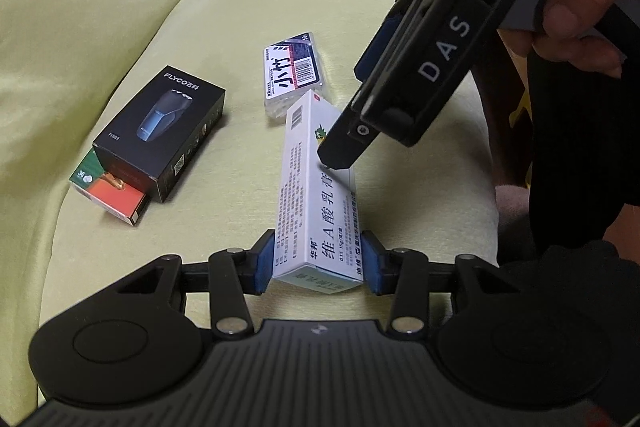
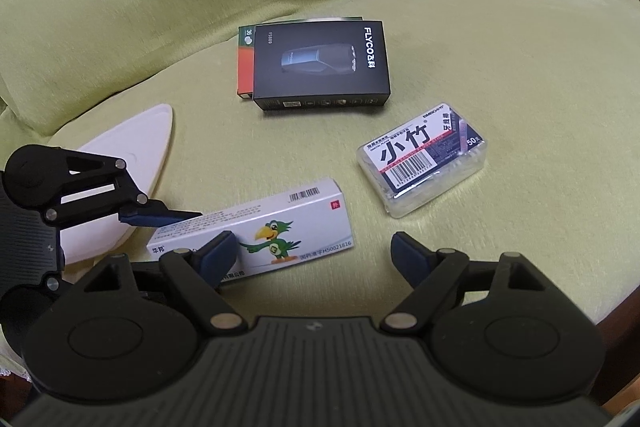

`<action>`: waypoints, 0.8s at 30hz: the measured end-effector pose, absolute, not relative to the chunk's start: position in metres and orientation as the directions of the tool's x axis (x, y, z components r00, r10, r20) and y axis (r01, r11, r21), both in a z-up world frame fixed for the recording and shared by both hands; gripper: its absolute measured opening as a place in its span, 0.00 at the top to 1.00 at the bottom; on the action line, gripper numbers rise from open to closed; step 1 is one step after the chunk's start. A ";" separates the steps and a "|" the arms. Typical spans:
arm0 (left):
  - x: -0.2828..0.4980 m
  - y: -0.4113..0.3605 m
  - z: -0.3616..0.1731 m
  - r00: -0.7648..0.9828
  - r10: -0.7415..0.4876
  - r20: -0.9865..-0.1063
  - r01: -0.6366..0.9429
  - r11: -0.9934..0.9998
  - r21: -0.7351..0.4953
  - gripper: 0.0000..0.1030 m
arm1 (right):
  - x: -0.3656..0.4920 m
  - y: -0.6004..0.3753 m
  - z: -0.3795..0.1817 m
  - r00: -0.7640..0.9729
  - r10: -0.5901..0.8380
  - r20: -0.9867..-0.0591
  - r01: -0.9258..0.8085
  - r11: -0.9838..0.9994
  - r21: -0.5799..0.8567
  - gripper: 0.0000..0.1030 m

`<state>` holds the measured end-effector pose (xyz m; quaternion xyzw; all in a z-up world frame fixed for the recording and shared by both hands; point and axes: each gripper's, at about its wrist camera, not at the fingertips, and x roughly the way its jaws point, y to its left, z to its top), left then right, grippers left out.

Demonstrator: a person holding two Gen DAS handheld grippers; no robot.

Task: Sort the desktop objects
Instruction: 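Hold the white box with the left gripper while the right gripper approaches it, then grasp the white box with the right gripper while the left gripper opens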

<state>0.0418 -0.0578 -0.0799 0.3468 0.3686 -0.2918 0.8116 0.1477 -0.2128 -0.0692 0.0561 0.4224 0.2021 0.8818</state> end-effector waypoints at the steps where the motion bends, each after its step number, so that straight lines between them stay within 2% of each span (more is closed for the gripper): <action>1: 0.042 -0.058 -0.080 0.556 -0.219 -0.802 0.732 0.586 0.347 0.52 | 0.148 -0.212 -0.069 0.561 0.403 -0.723 -0.309 0.912 0.268 0.20; 8: 0.040 -0.058 -0.076 0.542 -0.238 -0.806 0.742 0.585 0.327 0.50 | 0.147 -0.211 -0.070 0.558 0.391 -0.732 -0.310 0.916 0.253 0.20; 12: 0.040 -0.056 -0.074 0.538 -0.250 -0.805 0.748 0.583 0.319 0.55 | 0.144 -0.214 -0.067 0.550 0.405 -0.731 -0.314 0.911 0.268 0.20; 16: 0.038 -0.058 -0.074 0.556 -0.239 -0.796 0.757 0.542 0.365 0.55 | 0.136 -0.217 -0.059 0.546 0.396 -0.738 -0.345 0.909 0.233 0.20; 20: 0.032 -0.065 -0.078 0.577 -0.265 -0.773 0.792 0.414 0.449 0.55 | 0.132 -0.209 -0.050 0.555 0.355 -0.753 -0.459 0.885 0.078 0.21; 24: 0.034 -0.072 -0.081 0.565 -0.290 -0.772 0.816 0.333 0.472 0.55 | 0.134 -0.192 -0.046 0.538 0.330 -0.776 -0.621 0.778 -0.100 0.31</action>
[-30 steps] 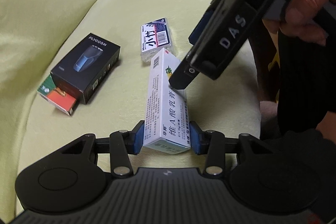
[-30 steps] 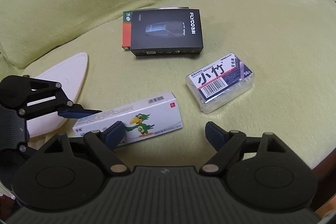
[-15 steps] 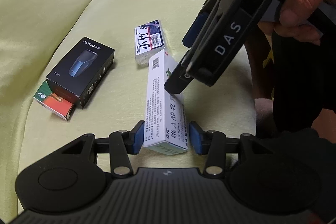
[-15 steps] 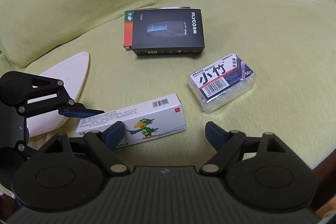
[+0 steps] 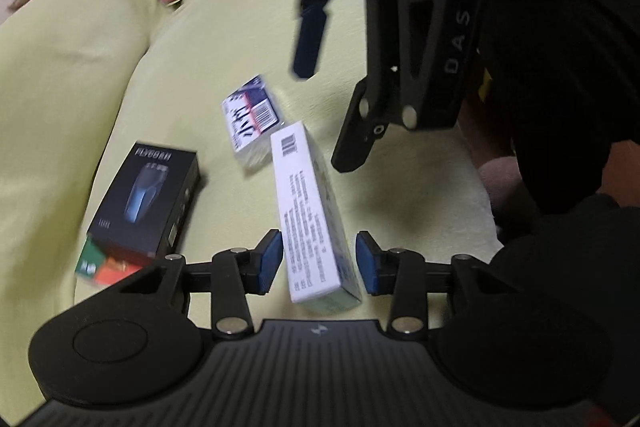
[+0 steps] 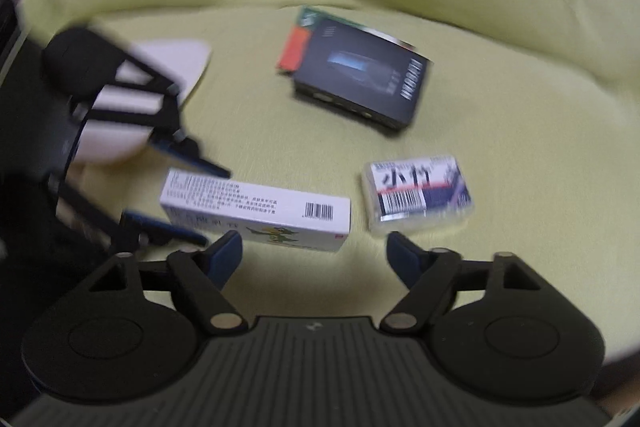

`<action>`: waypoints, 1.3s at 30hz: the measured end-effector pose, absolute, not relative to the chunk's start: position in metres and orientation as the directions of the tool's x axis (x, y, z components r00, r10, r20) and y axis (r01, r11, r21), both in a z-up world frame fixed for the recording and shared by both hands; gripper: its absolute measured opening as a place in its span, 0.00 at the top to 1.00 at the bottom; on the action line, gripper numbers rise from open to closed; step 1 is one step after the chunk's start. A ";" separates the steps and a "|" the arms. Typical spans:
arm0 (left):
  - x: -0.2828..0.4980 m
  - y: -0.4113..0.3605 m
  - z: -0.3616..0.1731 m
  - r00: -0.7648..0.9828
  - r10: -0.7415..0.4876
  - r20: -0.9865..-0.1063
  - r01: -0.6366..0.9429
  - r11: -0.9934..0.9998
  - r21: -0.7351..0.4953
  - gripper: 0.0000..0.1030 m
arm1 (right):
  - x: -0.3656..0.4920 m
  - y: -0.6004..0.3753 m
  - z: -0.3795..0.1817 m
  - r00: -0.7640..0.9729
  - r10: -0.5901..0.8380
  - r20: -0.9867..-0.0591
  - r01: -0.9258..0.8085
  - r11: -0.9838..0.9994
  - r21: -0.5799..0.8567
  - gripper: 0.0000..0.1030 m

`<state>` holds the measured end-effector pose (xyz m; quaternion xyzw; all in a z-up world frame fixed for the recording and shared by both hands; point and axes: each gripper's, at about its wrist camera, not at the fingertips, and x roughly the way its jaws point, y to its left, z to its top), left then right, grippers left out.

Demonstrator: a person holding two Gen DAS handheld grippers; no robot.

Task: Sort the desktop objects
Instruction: 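Grasp the white box with the right gripper while the left gripper opens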

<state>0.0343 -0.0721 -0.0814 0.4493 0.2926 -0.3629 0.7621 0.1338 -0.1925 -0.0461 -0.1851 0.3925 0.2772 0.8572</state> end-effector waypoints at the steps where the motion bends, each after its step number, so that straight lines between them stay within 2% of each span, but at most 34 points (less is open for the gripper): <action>1: 0.036 -0.074 -0.083 0.567 -0.282 -0.774 0.816 0.320 0.481 0.55 | 0.135 -0.188 -0.047 0.531 0.327 -0.782 -0.660 0.738 -0.140 0.34; 2: 0.037 -0.075 -0.084 0.569 -0.275 -0.775 0.815 0.309 0.489 0.55 | 0.135 -0.183 -0.048 0.530 0.320 -0.785 -0.695 0.694 -0.187 0.36; 4: 0.038 -0.076 -0.085 0.570 -0.269 -0.776 0.816 0.299 0.495 0.55 | 0.134 -0.172 -0.051 0.545 0.298 -0.784 -0.750 0.591 -0.297 0.47; 7: 0.040 -0.075 -0.085 0.569 -0.279 -0.774 0.816 0.308 0.489 0.55 | 0.132 -0.155 -0.054 0.536 0.300 -0.789 -0.814 0.431 -0.389 0.52; 12: 0.040 -0.073 -0.086 0.571 -0.290 -0.768 0.813 0.329 0.480 0.55 | 0.135 -0.130 -0.065 0.501 0.290 -0.815 -0.861 0.256 -0.438 0.53; 15: 0.041 -0.070 -0.085 0.573 -0.291 -0.766 0.808 0.355 0.470 0.55 | 0.135 -0.123 -0.070 0.476 0.276 -0.835 -0.878 0.201 -0.434 0.60; 19: 0.043 -0.063 -0.083 0.587 -0.279 -0.760 0.787 0.415 0.456 0.55 | 0.137 -0.123 -0.066 0.451 0.247 -0.858 -0.885 0.244 -0.396 0.68; 22: 0.045 -0.057 -0.081 0.598 -0.268 -0.756 0.768 0.463 0.443 0.55 | 0.147 -0.128 -0.059 0.410 0.212 -0.887 -0.878 0.354 -0.322 0.73; 26: 0.046 -0.054 -0.083 0.607 -0.249 -0.755 0.748 0.500 0.436 0.53 | 0.157 -0.132 -0.053 0.348 0.186 -0.919 -0.858 0.458 -0.232 0.73; 33: 0.045 -0.059 -0.088 0.609 -0.241 -0.756 0.738 0.523 0.428 0.53 | 0.158 -0.122 -0.063 0.348 0.192 -0.918 -0.883 0.397 -0.251 0.73; 39: 0.045 -0.055 -0.089 0.615 -0.229 -0.755 0.715 0.565 0.412 0.53 | 0.162 -0.122 -0.064 0.374 0.223 -0.900 -0.842 0.487 -0.230 0.77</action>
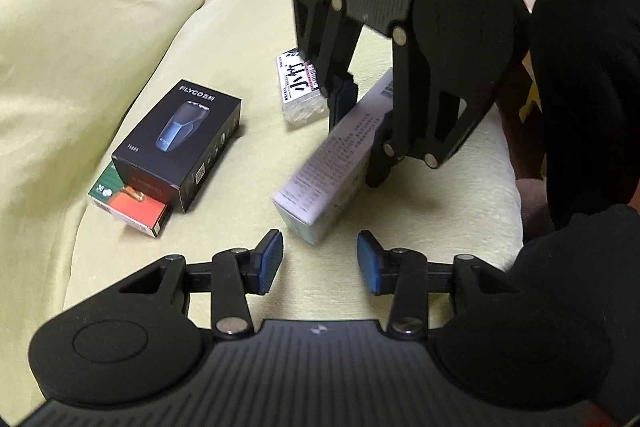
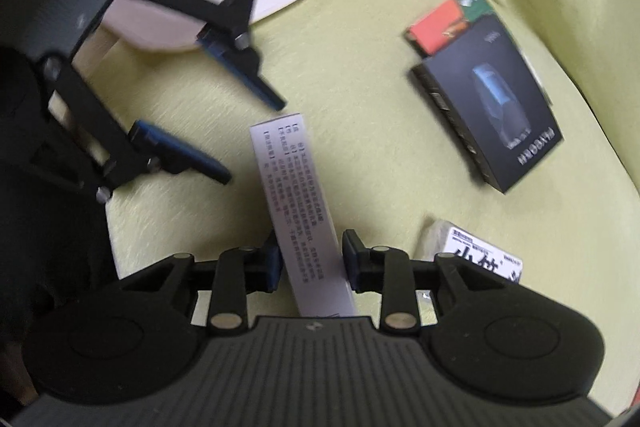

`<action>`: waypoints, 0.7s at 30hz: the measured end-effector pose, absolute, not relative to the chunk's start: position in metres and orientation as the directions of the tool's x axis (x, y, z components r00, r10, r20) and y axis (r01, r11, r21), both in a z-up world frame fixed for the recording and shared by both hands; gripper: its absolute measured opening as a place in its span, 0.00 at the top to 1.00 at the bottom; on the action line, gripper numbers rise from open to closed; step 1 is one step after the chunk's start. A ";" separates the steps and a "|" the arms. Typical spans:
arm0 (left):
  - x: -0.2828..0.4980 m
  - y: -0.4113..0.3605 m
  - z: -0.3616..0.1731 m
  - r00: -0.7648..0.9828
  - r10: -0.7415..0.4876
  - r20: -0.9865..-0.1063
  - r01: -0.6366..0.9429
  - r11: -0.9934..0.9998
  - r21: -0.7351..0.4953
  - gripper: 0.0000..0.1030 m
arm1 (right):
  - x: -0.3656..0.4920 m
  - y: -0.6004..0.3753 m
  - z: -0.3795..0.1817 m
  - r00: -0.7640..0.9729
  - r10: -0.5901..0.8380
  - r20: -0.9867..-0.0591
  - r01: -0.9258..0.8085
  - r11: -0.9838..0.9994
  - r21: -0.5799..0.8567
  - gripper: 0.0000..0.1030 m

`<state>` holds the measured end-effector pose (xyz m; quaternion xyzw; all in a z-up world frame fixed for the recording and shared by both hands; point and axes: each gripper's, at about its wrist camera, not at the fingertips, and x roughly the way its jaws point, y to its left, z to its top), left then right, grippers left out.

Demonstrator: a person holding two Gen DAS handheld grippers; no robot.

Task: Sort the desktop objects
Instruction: 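Grasp the white box with the right gripper while the left gripper opens, then carry the white box with the right gripper over the white basin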

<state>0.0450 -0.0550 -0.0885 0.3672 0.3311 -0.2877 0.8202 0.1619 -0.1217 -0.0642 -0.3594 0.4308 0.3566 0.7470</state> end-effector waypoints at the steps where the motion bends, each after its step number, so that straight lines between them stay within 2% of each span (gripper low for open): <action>1: 0.046 -0.055 -0.088 0.614 -0.227 -0.756 0.712 0.573 0.406 0.53 | 0.162 -0.124 -0.062 0.383 0.233 -0.894 -0.828 0.515 -0.220 0.78; 11: 0.045 -0.078 -0.078 0.629 -0.236 -0.740 0.712 0.558 0.427 0.53 | 0.166 -0.178 -0.040 0.415 0.342 -0.843 -0.601 0.799 0.029 0.78; 16: 0.043 -0.100 -0.065 0.645 -0.271 -0.714 0.719 0.531 0.448 0.53 | 0.157 -0.216 -0.022 0.459 0.395 -0.796 -0.453 0.875 0.173 0.78; 21: 0.040 -0.128 -0.051 0.650 -0.310 -0.694 0.736 0.485 0.473 0.53 | 0.142 -0.256 -0.004 0.522 0.398 -0.754 -0.332 0.909 0.250 0.78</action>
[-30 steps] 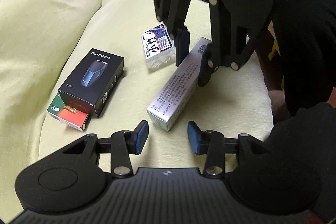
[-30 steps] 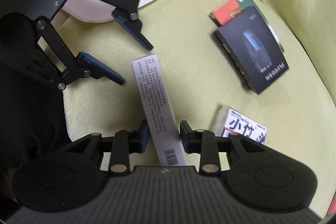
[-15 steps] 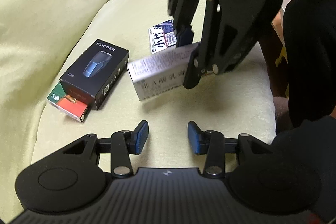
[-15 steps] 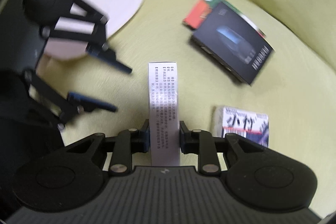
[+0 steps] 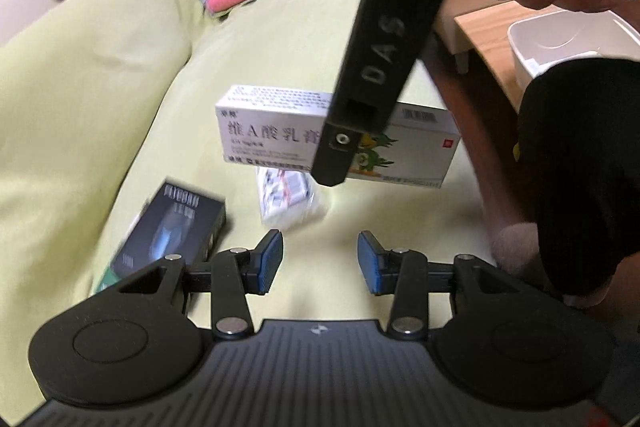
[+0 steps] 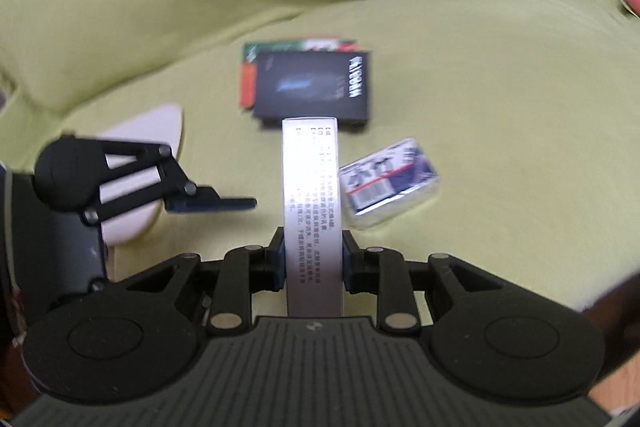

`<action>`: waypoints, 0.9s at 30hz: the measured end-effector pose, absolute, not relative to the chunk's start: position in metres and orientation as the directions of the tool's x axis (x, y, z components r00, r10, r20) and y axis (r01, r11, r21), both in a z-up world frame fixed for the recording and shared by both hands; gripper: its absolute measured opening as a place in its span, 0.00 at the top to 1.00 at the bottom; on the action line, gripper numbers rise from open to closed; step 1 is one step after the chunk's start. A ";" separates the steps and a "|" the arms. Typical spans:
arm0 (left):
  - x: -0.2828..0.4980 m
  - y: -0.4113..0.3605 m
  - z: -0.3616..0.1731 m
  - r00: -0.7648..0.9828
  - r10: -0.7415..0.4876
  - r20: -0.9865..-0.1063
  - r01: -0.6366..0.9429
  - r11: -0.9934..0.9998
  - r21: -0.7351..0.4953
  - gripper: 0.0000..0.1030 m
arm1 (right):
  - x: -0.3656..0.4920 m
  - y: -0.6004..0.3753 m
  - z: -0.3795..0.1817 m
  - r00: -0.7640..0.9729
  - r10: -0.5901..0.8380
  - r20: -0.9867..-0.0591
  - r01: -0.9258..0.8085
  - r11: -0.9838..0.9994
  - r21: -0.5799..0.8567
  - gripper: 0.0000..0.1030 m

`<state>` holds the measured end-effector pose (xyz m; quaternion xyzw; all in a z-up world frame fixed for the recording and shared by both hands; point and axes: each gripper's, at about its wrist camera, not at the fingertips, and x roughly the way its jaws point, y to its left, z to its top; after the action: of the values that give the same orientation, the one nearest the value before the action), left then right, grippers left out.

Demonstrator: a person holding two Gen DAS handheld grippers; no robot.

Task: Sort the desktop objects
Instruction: 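Carry the white box with the right gripper over the white basin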

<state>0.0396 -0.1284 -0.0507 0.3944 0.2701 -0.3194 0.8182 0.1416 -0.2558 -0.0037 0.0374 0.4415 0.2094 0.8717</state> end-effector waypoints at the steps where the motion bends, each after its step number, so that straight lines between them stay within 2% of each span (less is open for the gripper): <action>1: 0.039 -0.135 -0.048 0.650 -0.320 -0.689 0.739 0.477 0.476 0.53 | 0.138 -0.265 0.000 0.534 0.397 -0.747 -0.313 0.913 0.262 0.78; 15: 0.015 -0.257 -0.032 0.553 -0.514 -0.656 0.828 0.248 0.504 0.53 | 0.054 -0.382 0.019 0.661 0.254 -0.706 -0.037 0.951 0.307 0.78; 27: -0.014 -0.327 -0.052 0.443 -0.568 -0.694 0.867 0.072 0.494 0.53 | -0.010 -0.443 -0.009 0.687 0.162 -0.709 0.155 0.920 0.360 0.78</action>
<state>-0.0143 -0.3272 -0.0522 0.4601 0.1624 -0.5023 0.7139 -0.0097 -0.4426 -0.0094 0.1999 0.3957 0.0020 0.8964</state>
